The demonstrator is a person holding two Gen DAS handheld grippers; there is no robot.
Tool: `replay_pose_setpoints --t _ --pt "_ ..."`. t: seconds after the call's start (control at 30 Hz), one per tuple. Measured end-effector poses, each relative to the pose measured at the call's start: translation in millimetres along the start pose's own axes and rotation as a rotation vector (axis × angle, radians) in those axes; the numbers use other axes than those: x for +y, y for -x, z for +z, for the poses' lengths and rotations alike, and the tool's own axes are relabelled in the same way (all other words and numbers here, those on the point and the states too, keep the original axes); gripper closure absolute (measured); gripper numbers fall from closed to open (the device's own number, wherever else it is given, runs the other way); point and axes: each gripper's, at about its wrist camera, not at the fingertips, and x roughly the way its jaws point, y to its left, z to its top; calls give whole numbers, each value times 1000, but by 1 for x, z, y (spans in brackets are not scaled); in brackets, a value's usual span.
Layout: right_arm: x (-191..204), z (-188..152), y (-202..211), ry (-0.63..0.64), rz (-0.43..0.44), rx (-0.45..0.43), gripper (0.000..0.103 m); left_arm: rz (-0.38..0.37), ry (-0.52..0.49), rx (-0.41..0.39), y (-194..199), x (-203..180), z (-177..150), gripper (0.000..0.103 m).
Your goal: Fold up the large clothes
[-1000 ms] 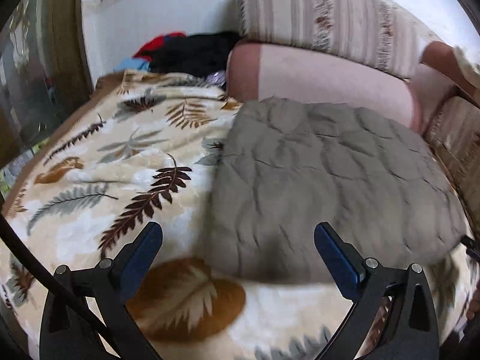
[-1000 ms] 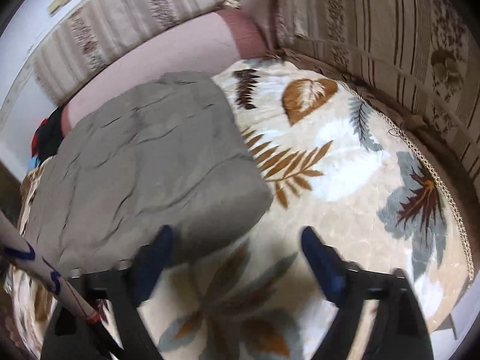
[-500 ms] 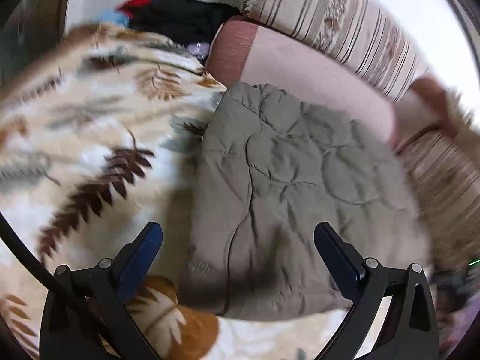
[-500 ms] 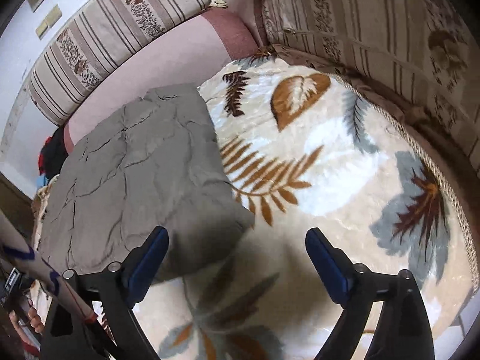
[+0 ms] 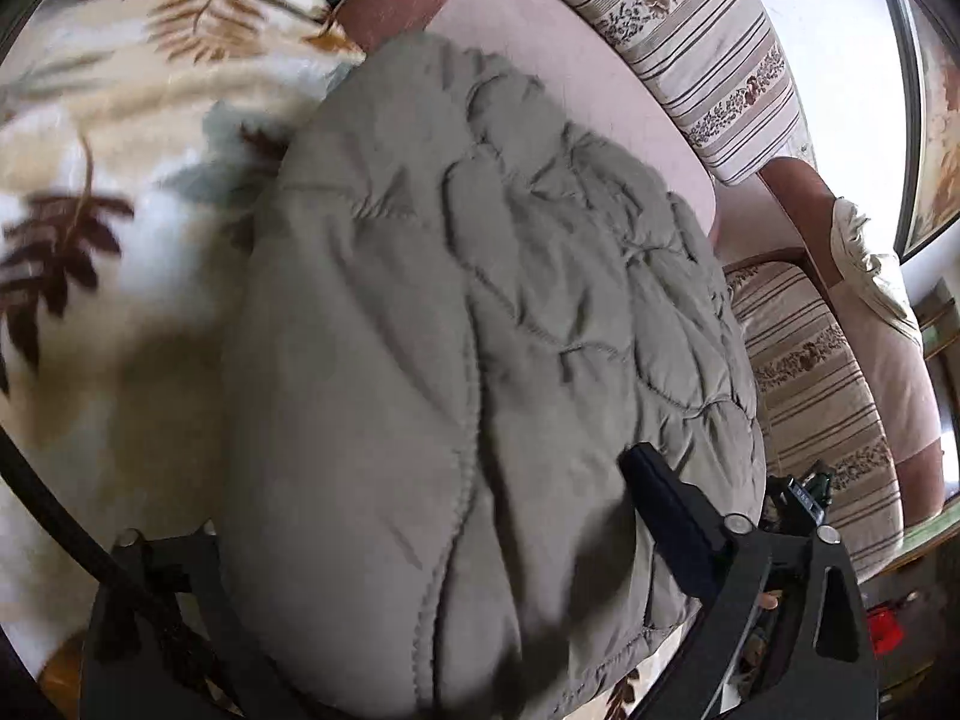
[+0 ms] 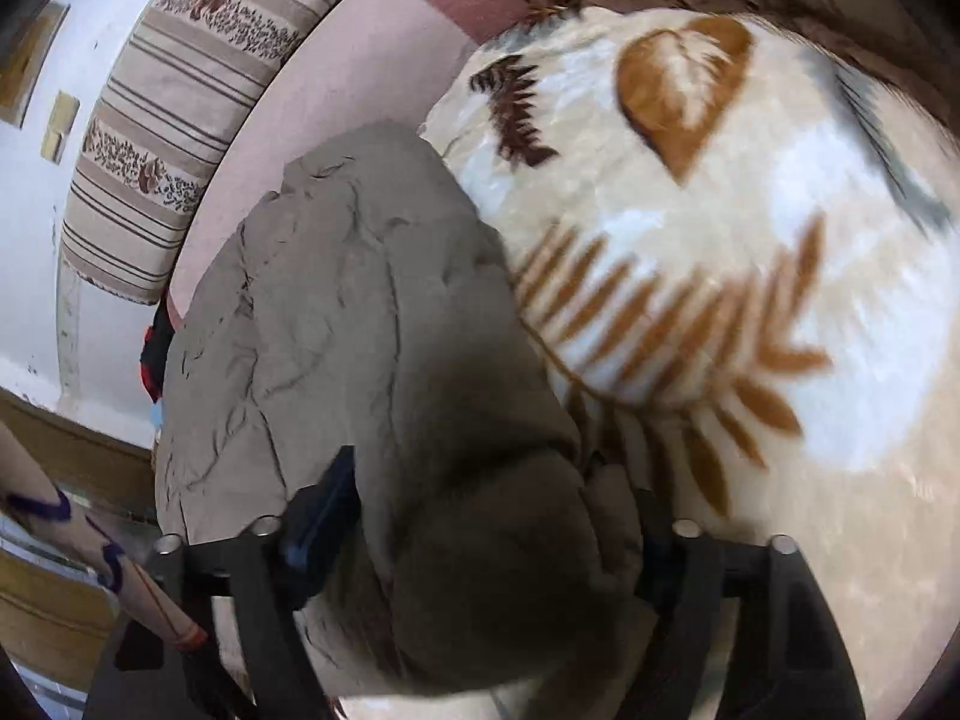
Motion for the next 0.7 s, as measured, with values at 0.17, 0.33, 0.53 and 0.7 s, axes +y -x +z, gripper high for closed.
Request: replay_pose_setpoints --t 0.17,0.33,0.53,0.7 --pt "5 7 -3 16 -19 -8 29 132 -20 -11 9 -15 -3 15" --pt "-3 -15 16 3 -65 -59 16 334 -161 -121 41 -54 -21 15" --pt "8 -55 72 162 -160 -145 16 521 -285 -328 101 -95 -58 11" --pt "37 -98 100 292 -187 -175 14 599 -330 -453 140 -126 -94 4"
